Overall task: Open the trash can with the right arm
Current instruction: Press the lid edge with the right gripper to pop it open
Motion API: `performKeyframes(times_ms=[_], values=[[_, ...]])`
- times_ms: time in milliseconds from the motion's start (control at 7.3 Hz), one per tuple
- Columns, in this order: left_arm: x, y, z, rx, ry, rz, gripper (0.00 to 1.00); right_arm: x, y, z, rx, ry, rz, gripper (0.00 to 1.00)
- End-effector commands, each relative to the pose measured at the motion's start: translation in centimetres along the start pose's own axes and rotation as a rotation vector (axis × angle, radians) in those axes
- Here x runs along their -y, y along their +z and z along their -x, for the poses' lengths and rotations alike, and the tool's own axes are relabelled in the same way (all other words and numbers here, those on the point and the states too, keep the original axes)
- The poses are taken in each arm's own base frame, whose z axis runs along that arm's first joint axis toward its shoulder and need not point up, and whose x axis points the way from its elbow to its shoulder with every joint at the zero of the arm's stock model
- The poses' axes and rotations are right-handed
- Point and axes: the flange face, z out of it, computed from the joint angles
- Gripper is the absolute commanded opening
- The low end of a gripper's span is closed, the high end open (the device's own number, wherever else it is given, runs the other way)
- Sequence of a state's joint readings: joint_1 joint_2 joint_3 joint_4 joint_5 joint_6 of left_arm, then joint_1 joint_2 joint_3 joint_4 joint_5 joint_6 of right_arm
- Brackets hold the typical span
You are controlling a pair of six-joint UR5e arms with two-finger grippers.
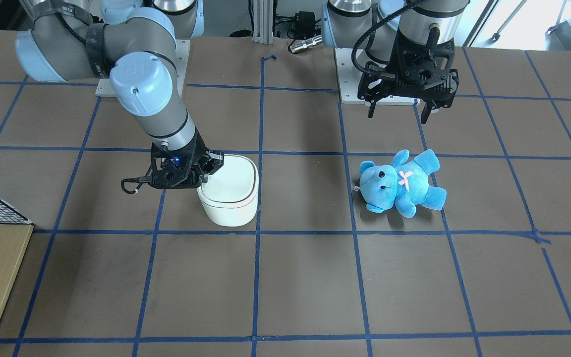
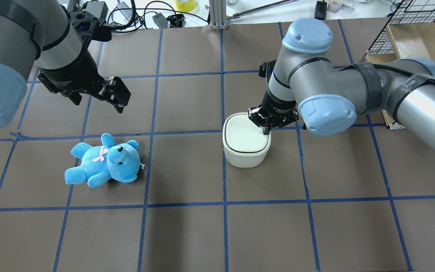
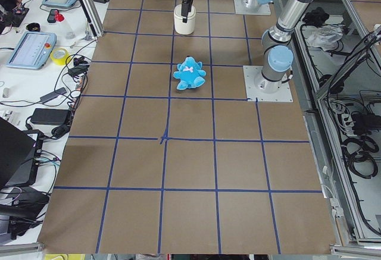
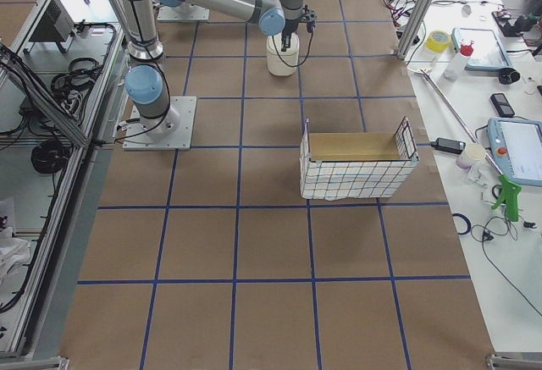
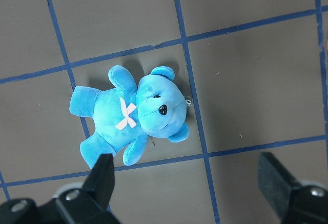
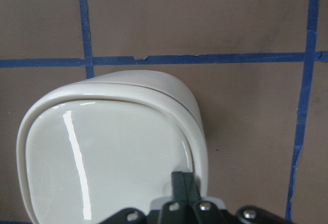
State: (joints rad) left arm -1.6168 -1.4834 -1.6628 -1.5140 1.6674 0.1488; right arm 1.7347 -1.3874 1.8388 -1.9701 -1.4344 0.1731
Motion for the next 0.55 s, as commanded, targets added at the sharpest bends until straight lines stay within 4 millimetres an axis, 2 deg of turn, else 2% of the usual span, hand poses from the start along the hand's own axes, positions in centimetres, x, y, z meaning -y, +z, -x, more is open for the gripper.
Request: performKeyframes(times_ms=[0,137,411], values=[[0.0,0.0,0.0,0.000,0.000,0.000,1.00,0.1,-0.4,0.1,0.001,0.003,-0.012,0.00],[0.0,0.0,0.0,0.000,0.000,0.000,1.00,0.2,-1.4,0.3,0.007,0.009,-0.031,0.00],[0.0,0.0,0.0,0.000,0.000,0.000,1.00,-0.9,-3.6,1.0,0.015,-0.001,-0.071,0.37]])
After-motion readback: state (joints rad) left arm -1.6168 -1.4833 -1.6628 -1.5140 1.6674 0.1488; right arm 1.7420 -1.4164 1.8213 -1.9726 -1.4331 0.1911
